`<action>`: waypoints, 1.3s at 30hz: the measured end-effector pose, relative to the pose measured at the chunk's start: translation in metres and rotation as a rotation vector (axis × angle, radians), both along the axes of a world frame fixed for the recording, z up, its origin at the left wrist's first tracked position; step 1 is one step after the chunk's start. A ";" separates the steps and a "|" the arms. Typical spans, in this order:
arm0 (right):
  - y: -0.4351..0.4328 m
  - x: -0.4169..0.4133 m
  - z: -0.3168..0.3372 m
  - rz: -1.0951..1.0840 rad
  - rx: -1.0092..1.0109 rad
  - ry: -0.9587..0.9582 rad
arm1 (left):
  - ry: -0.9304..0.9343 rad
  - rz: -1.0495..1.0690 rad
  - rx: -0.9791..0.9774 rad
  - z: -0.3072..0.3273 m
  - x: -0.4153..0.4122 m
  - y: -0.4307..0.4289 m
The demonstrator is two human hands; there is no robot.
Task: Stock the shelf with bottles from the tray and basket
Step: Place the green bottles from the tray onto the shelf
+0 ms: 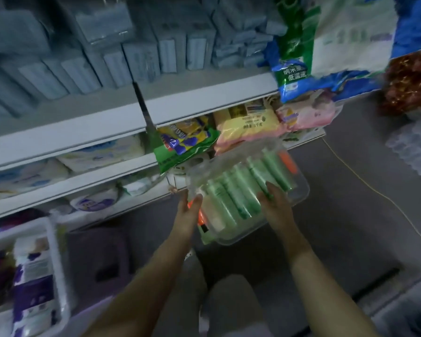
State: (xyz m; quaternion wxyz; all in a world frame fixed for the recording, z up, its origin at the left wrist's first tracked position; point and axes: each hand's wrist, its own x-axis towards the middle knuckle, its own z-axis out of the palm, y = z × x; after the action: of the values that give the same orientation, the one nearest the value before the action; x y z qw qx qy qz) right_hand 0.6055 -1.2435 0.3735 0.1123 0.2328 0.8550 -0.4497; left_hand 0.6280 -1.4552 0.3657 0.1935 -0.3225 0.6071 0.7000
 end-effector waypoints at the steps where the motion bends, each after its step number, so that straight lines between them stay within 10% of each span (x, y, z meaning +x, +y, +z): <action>1: 0.003 -0.009 -0.010 0.021 0.026 -0.016 | -0.048 0.032 0.029 -0.011 -0.003 0.006; 6: 0.016 -0.033 -0.059 0.104 0.062 -0.136 | -0.367 0.299 0.125 -0.058 -0.019 0.029; 27: 0.051 -0.052 -0.095 0.474 0.280 -0.100 | -0.435 0.433 -0.046 -0.127 -0.010 0.070; 39: 0.047 -0.052 -0.023 -0.064 -0.827 -0.596 | -0.278 0.453 -0.238 -0.052 -0.012 0.070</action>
State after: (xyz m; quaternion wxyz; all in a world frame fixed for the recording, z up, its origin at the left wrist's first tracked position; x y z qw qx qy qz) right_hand 0.5538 -1.1967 0.3507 0.4201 0.3130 0.5288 -0.6678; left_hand 0.6160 -1.3854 0.3134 0.0743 -0.5630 0.5653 0.5983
